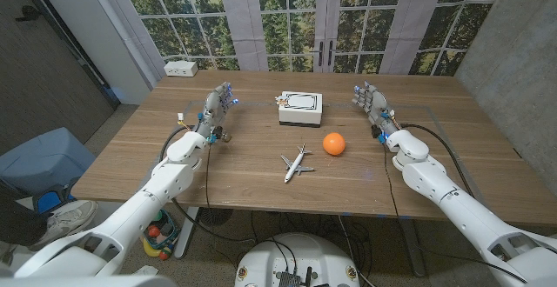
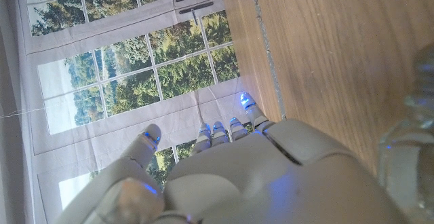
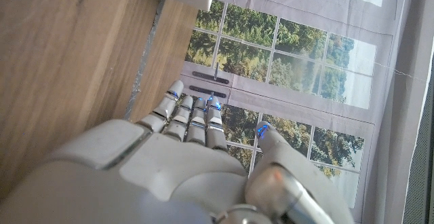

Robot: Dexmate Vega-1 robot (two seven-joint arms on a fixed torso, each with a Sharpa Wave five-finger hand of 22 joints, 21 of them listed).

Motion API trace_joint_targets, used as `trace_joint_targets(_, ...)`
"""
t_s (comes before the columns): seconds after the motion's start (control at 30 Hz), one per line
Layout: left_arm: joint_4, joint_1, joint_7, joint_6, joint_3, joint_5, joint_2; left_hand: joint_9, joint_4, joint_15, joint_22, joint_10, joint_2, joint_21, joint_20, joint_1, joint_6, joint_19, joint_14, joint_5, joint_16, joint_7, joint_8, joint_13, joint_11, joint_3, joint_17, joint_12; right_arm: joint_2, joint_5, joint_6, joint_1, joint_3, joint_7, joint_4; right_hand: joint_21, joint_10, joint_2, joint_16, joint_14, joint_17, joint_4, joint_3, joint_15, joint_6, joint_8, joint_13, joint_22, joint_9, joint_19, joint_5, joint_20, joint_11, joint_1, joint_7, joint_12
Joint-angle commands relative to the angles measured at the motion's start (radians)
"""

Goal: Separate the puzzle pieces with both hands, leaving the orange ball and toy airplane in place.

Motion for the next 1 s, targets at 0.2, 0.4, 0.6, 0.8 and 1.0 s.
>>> trace_joint_targets(0.2, 0.031, -0.016, -0.033, 0.005, -0.014, -0.028, 0.005, 0.005, 0.012, 0.011, 0.005, -0.006, 0.081, -0.002, -0.022, -0.001, -0.002, -0.11, -0.004, 0.011, 0.011, 0.02, 0.009, 0.004, 0.012, 0.01, 0.008, 0.008, 0.012, -0.034, 0.013, -0.022, -0.005, -0.063, -0.022, -0.005, 0.005, 0.018, 0.001, 0.001, 0.005, 0.0, 0.007, -0.046, 0.005, 0.007, -0.002, 0.003, 0.003, 0.008, 0.006, -0.089, -0.006, 0.0, -0.007, 0.006)
trace_joint_targets(0.4, 0.064, -0.046, -0.074, 0.024, -0.009, -0.041, 0.006, 0.006, -0.023, 0.021, 0.006, 0.066, 0.032, -0.005, 0.005, 0.008, 0.049, -0.003, 0.08, 0.009, 0.028, 0.015, 0.022, 0.004, 0.017, -0.003, 0.002, 0.028, 0.008, -0.061, 0.016, -0.04, -0.006, -0.104, -0.049, -0.01, 0.009, 0.013, 0.0, 0.005, 0.001, -0.013, 0.007, -0.041, 0.007, 0.008, -0.004, 0.003, 0.003, 0.01, 0.006, -0.088, -0.003, 0.006, -0.004, 0.008)
trace_joint_targets(0.6, 0.069, -0.081, -0.099, 0.09, 0.006, -0.044, 0.023, 0.01, -0.158, 0.055, 0.009, 0.196, -0.022, -0.038, 0.064, 0.057, 0.18, 0.123, 0.215, -0.015, 0.033, 0.024, 0.039, 0.009, 0.066, -0.009, 0.001, 0.046, 0.004, -0.085, 0.007, -0.055, -0.01, -0.139, -0.077, -0.017, 0.018, 0.009, -0.001, 0.009, -0.004, -0.029, 0.007, -0.031, 0.014, 0.012, -0.008, 0.003, 0.003, 0.014, 0.004, -0.078, 0.002, 0.013, 0.002, 0.013)
trace_joint_targets(0.8, 0.046, -0.112, -0.095, 0.167, 0.025, -0.029, 0.049, 0.016, -0.253, 0.051, 0.012, 0.286, -0.039, -0.07, 0.093, 0.102, 0.289, 0.165, 0.307, -0.036, 0.042, 0.022, 0.052, 0.016, 0.058, -0.012, 0.006, 0.059, 0.001, -0.105, 0.011, -0.071, -0.007, -0.169, -0.102, -0.022, 0.021, 0.005, 0.0, 0.016, -0.008, -0.041, 0.006, -0.026, 0.021, 0.015, -0.01, 0.003, 0.003, 0.018, 0.002, -0.072, 0.003, 0.017, 0.005, 0.014)
trace_joint_targets(1.0, 0.005, -0.133, -0.078, 0.233, 0.043, -0.007, 0.075, 0.019, -0.283, 0.041, 0.014, 0.34, -0.036, -0.083, 0.096, 0.131, 0.339, 0.191, 0.374, -0.041, 0.057, 0.035, 0.057, 0.02, 0.059, -0.011, 0.01, 0.07, -0.004, -0.109, 0.021, -0.09, 0.001, -0.182, -0.119, -0.027, 0.027, 0.003, -0.001, 0.02, -0.011, -0.051, 0.004, -0.022, 0.025, 0.016, -0.012, 0.003, 0.003, 0.02, 0.001, -0.066, 0.004, 0.021, 0.005, 0.017)
